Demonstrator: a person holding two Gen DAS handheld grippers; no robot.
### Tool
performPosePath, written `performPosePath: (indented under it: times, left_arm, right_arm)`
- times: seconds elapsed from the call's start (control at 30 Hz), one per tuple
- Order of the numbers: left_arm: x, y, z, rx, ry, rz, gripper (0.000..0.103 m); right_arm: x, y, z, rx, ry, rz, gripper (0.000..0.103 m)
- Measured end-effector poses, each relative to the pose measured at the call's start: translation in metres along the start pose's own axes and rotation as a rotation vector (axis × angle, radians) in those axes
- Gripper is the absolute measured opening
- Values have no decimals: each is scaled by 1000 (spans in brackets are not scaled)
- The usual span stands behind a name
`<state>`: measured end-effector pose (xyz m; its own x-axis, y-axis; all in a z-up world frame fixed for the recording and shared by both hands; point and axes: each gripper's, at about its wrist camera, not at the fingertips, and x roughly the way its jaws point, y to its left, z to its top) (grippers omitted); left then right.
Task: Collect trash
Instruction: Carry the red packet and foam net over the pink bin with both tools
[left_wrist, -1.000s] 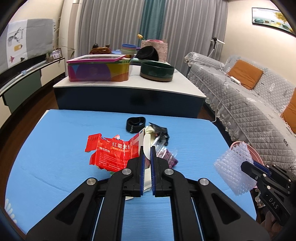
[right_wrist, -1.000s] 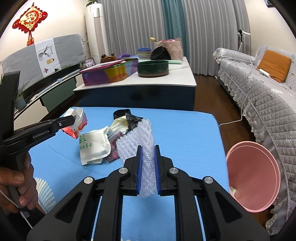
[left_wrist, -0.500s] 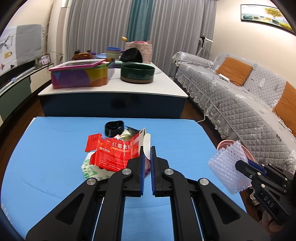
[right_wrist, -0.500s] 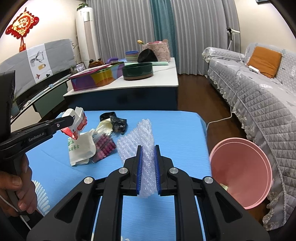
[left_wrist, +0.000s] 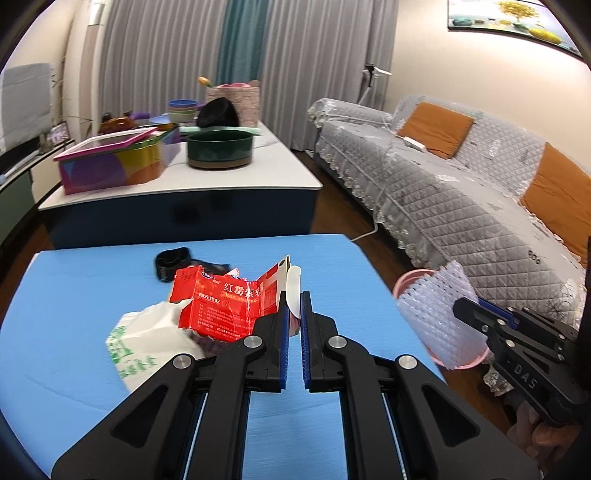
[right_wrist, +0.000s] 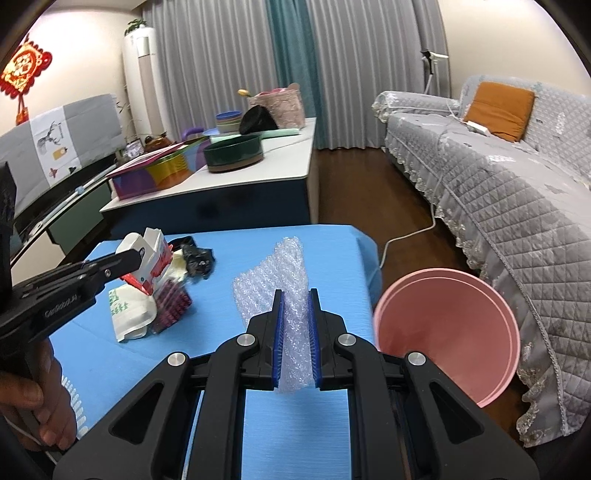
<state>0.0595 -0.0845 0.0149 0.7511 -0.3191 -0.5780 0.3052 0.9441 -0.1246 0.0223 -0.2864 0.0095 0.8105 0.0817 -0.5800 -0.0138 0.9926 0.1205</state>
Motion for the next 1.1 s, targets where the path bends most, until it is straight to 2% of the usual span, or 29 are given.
performPosePath:
  times: [0.47, 0.8, 1.1]
  left_arm:
    - [16, -63, 14, 76, 31, -107, 5]
    - [38, -110, 26, 122, 50, -157, 5]
    - [60, -148, 38, 164, 68, -208, 5]
  right_arm:
    - [-25, -67, 22, 109, -79, -132, 13]
    - [-45, -134, 40, 236, -121, -216, 13]
    - [-46, -171, 38, 322, -107, -245, 13]
